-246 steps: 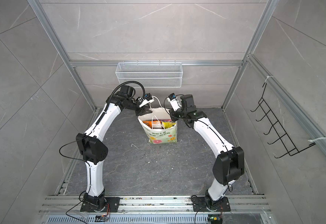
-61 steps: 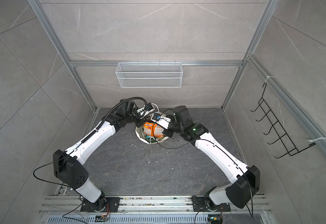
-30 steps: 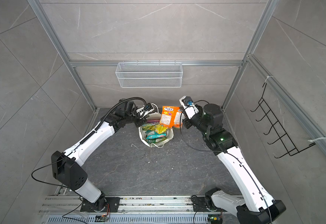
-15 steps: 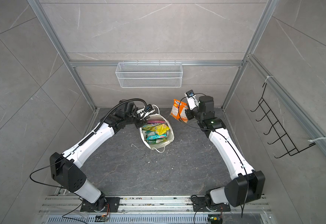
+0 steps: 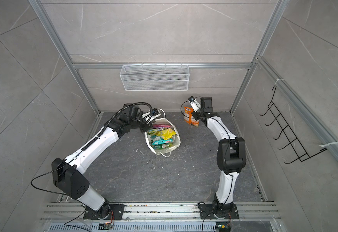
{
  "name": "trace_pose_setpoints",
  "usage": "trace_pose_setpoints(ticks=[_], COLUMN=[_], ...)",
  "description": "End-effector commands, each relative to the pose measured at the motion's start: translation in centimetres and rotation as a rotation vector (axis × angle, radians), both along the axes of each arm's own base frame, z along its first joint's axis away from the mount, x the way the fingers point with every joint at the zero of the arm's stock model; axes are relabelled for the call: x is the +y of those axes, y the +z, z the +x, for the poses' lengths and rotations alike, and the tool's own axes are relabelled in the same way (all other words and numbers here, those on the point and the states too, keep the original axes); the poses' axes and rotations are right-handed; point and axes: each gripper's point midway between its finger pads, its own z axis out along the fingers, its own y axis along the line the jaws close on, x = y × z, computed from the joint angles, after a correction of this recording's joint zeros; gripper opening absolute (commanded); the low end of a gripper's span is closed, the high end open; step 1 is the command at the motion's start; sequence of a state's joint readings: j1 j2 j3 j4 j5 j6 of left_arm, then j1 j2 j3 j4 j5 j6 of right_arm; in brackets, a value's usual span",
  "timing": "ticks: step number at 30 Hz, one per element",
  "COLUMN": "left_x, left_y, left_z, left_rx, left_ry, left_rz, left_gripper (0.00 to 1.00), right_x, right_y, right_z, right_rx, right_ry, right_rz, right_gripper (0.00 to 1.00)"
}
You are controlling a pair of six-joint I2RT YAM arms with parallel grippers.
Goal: Take the snacks out of the paper bag
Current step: Place the snack at the top-right of the table.
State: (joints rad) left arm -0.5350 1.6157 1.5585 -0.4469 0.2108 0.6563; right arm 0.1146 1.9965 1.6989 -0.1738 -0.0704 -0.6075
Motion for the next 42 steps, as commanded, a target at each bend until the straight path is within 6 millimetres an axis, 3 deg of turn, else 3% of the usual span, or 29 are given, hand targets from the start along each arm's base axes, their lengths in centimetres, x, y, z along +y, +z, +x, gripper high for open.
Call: trace_pose_setpoints(ticks=[1,4,10,12,13,20,30,32,33,34,37,40,41,42], left_x=[-0.6,-0.6,-0.7,-0.8,-0.9,-1.1,-1.0,-1.0,-1.0,-0.9,-0.9,-1.1,-1.1,-1.1], left_y=[4.8,4.5,3.8,3.7,3.7,3.4,3.1,3.2,3.2,3.2,3.1,3.1,2.9,2.9], left_z=[-1.0,-0.8,-0.5,-0.3,-0.2,0.0,-0.1,-0.1,-0.1,-0.1,-0.1,-0.1,-0.1,0.0], left_rx=[-0.124,-0.123,-0.113,-0.113,-0.112,-0.111,-0.112,-0.11,-0.11,-0.111,-0.109,-0.105,-0.101,-0.1], left_ry=[-0.047,-0.042,-0.04,-0.042,-0.042,-0.047,-0.047,-0.047,-0.047,-0.046,-0.045,-0.048,-0.049,-0.048], left_rz=[-0.077,-0.077,-0.064,-0.058,-0.058,-0.057,-0.052,-0.049,-0.049,-0.048,-0.047,-0.051,-0.052,-0.052], left_gripper=[0.0,0.0,0.0,0.0,0.0,0.0,0.0,0.0,0.0,0.0,0.0,0.0,0.0,0.0], right_x=[0.9,2.3,1.2,1.1,1.2,0.1,-4.2,-4.3,-3.8,-2.9,0.8,0.8,0.6,0.4], right_y=[3.9,1.6,-3.7,-4.6,-5.1,-6.4,-8.1,-6.8,-6.4,-6.2,-7.2,-9.6,-10.3,-10.9], right_z=[2.5,1.8,-0.7,-2.1,-2.9,-7.1,-8.3,-8.6,-8.9,-9.3,-10.5,-10.8,-10.9,-10.9], right_rx=[-0.168,-0.162,-0.069,-0.028,-0.004,0.133,0.265,0.236,0.236,0.264,0.468,0.55,0.545,0.521], right_ry=[0.086,0.188,0.134,0.126,0.12,0.009,-0.345,-0.418,-0.434,-0.437,-0.356,-0.476,-0.527,-0.577], right_rz=[-0.074,-0.103,-0.094,-0.066,-0.048,0.054,0.107,0.218,0.302,0.412,0.639,0.714,0.69,0.634], right_gripper=[0.0,0.0,0.0,0.24,0.24,0.25,0.31,0.4,0.75,0.99,0.96,0.84,0.85,0.99])
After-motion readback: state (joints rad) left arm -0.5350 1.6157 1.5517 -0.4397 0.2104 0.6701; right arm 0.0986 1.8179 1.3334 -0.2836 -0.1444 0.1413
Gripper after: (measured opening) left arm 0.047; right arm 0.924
